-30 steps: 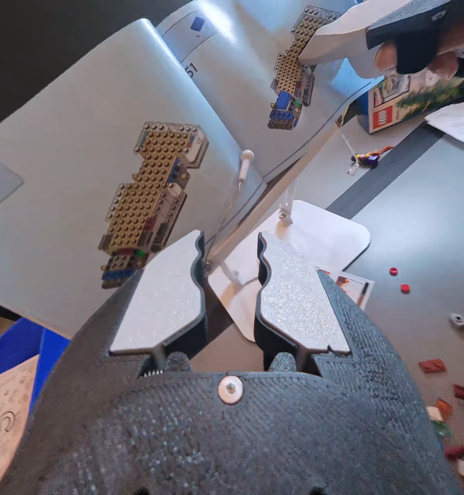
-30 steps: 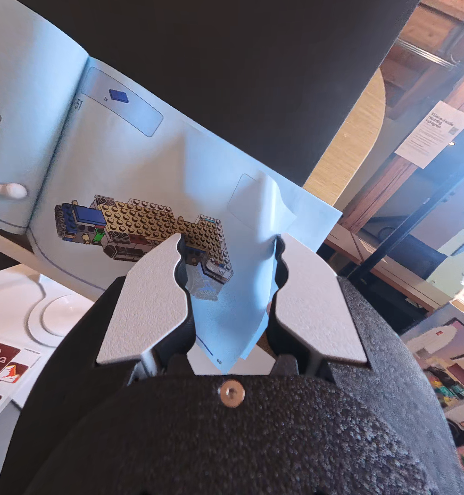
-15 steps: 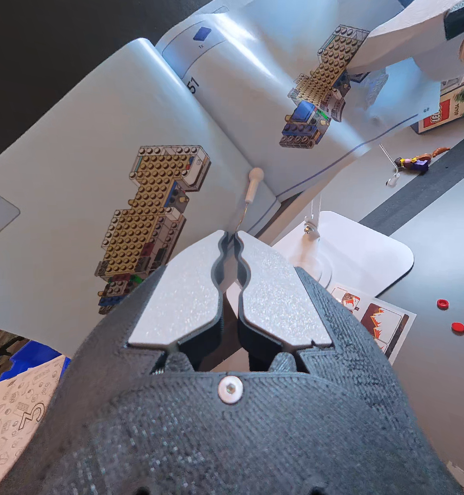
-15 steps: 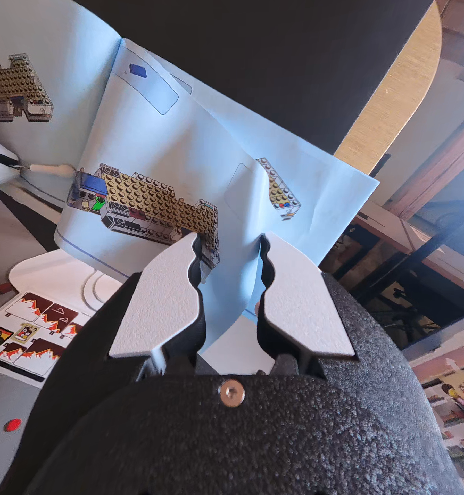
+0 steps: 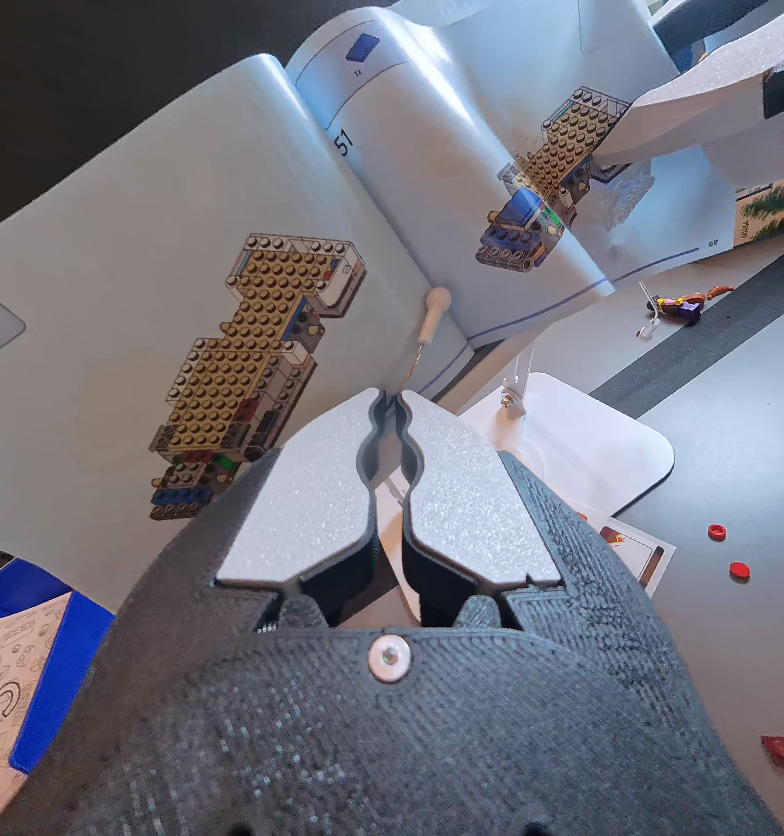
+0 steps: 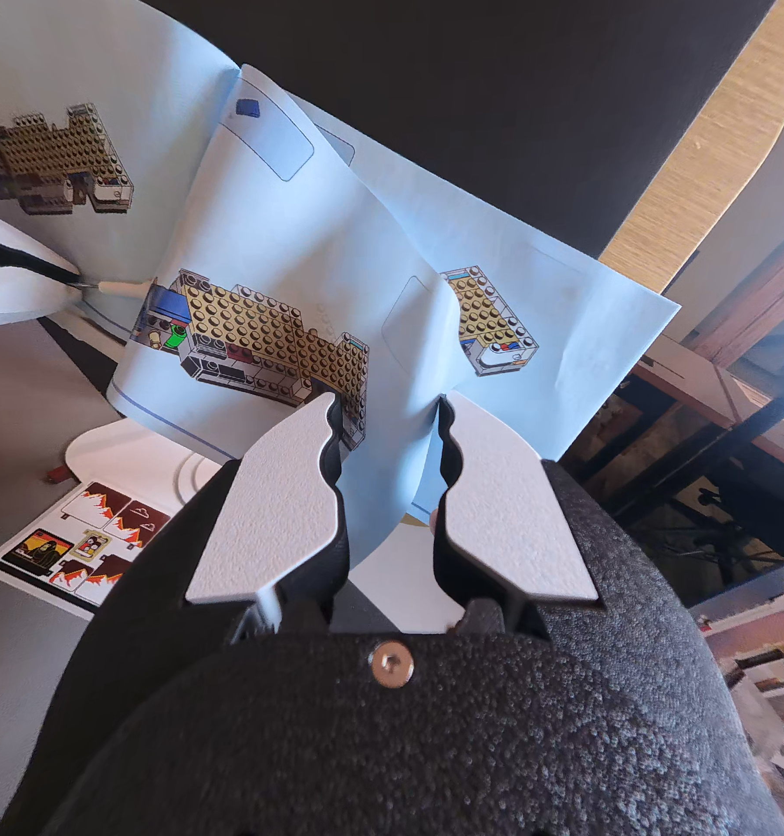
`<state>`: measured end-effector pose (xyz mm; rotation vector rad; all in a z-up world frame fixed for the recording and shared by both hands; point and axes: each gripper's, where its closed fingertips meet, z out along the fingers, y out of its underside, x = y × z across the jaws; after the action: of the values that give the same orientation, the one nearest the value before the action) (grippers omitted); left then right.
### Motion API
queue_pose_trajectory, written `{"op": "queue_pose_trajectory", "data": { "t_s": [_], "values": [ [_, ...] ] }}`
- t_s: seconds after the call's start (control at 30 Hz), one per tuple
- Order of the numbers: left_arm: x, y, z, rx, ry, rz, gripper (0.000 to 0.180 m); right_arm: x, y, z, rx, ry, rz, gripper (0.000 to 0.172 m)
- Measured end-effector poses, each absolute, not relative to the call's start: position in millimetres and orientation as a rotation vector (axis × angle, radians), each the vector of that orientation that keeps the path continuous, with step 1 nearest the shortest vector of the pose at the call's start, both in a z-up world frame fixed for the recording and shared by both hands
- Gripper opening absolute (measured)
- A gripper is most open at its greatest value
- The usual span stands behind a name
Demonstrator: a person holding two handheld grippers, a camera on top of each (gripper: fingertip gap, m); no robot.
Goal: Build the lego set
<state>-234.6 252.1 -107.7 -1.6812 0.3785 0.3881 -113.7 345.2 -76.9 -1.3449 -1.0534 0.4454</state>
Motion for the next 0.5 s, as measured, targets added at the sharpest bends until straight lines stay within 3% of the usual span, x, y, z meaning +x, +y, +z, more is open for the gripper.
{"op": "queue_pose_trajectory", "data": {
  "t_s": [0.5],
  "values": [
    [-236,249,-102,-1.63,0.25,0.131,0.004,-108,332,-73,-1.337,-1.098,0.492,0.01]
  ]
}}
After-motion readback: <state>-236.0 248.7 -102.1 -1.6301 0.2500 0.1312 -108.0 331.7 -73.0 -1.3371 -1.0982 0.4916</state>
